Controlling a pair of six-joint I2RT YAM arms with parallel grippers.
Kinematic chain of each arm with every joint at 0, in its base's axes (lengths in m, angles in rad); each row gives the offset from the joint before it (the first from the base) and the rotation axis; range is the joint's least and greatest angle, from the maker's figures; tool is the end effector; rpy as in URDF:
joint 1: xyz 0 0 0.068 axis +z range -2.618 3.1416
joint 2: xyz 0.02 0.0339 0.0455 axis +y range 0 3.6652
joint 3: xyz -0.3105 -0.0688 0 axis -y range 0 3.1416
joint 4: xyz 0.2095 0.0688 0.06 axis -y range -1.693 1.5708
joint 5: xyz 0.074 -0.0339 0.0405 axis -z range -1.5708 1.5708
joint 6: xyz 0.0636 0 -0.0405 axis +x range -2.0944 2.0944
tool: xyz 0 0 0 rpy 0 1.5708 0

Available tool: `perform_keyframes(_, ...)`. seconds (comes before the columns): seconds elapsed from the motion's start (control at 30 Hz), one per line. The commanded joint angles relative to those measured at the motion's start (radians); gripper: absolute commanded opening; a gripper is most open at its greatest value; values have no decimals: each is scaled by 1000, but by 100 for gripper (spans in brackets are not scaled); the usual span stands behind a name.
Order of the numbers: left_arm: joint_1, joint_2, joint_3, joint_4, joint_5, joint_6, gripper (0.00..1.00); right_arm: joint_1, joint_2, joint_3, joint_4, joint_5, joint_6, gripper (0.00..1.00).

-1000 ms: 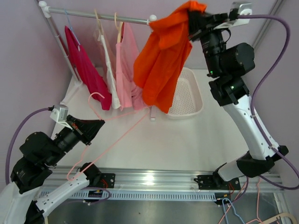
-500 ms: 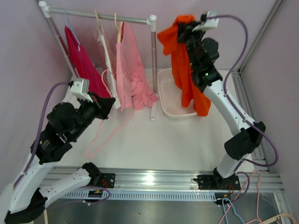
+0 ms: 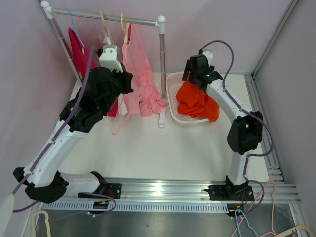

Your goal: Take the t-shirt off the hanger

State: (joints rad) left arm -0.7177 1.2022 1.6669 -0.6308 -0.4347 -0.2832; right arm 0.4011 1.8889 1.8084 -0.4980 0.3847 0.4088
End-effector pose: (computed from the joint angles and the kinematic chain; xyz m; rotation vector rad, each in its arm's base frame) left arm 0.1671 -0.1103 0.5289 0.0563 1.7339 -0.3621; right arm 0.4163 0.1506 0.3787 0.2285 2.0906 0.0716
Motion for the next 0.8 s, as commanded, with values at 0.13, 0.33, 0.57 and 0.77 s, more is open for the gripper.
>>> perform_keyframes(0.13, 11, 108, 94, 163, -137, 185, 1, 73, -175, -164, -142, 108, 30, 99)
perform_keyframes(0.33, 55, 206, 149, 310, -70, 245, 1, 79, -486, -346, -44, 11, -2, 99)
perform_keyframes(0.57, 109, 379, 384, 284, 51, 226, 1, 88, -792, -549, 76, -88, -73, 99)
perform_keyframes(0.77, 149, 511, 544, 260, 169, 204, 1, 88, -843, -572, 49, -104, -90, 100)
